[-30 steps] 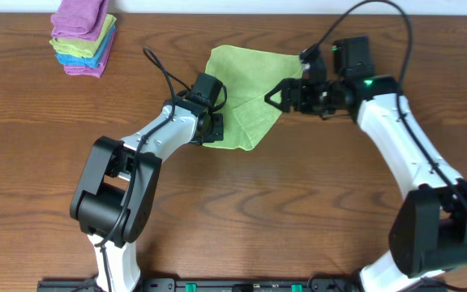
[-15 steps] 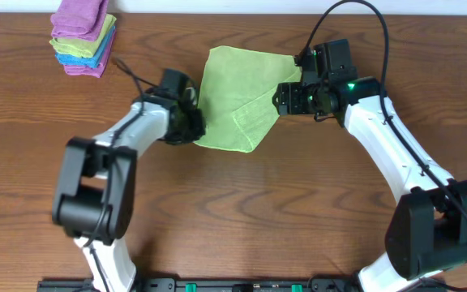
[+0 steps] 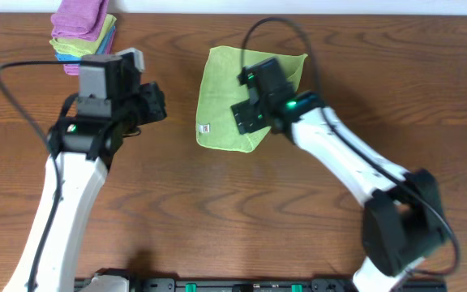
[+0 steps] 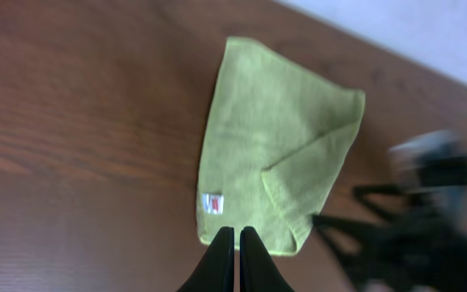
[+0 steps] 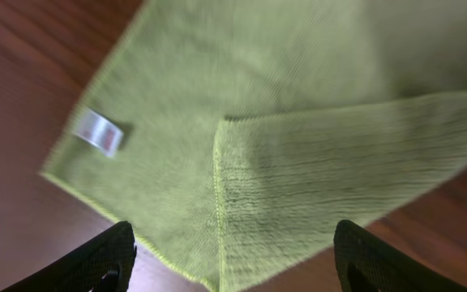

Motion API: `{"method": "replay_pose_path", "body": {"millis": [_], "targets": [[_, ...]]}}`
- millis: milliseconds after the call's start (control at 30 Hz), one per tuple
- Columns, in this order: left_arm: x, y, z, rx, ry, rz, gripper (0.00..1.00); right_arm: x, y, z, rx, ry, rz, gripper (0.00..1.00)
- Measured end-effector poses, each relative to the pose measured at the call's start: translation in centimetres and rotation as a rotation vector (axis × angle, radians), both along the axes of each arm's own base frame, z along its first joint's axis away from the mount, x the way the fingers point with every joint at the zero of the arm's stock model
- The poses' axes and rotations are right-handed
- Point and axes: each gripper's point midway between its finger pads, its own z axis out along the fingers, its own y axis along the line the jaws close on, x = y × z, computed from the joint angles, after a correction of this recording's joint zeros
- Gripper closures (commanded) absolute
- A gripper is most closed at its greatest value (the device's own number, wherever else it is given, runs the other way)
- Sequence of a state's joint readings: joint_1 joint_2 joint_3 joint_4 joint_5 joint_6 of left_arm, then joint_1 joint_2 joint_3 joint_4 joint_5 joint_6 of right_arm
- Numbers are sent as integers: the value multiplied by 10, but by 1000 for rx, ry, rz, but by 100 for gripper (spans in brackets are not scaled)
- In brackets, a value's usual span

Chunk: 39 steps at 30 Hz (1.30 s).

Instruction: Fold the cloth

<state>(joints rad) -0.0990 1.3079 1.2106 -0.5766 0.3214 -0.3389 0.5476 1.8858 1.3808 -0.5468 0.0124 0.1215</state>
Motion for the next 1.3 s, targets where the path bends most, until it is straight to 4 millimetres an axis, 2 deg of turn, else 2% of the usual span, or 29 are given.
{"method": "replay_pose_path", "body": {"millis": [100,167,433,600,733,933,1033,1133,1300], "targets": [[-7,12,16,5,-39,35,94,2,3,-40,-106,26,-1,24],[-8,16,17,2,-40,44,94,7,4,-50,-150,19,2,24],[-10,17,18,-33,-33,30,93,28,18,-60,-207,-37,25,30],[-10,15,19,-39,-33,23,93,36,21,-56,-200,-76,28,34],[-10,15,19,-41,-33,21,93,37,22,-59,-207,-80,40,36],[-10,14,19,-44,-32,19,93,36,25,-78,-210,-54,54,38],[-10,14,19,-44,-32,19,93,38,27,-78,-201,-62,57,48],[-10,14,19,-44,-32,19,93,40,29,-78,-197,-68,64,63],[-10,14,19,-44,-32,19,93,40,29,-80,-199,-67,66,74]]}}
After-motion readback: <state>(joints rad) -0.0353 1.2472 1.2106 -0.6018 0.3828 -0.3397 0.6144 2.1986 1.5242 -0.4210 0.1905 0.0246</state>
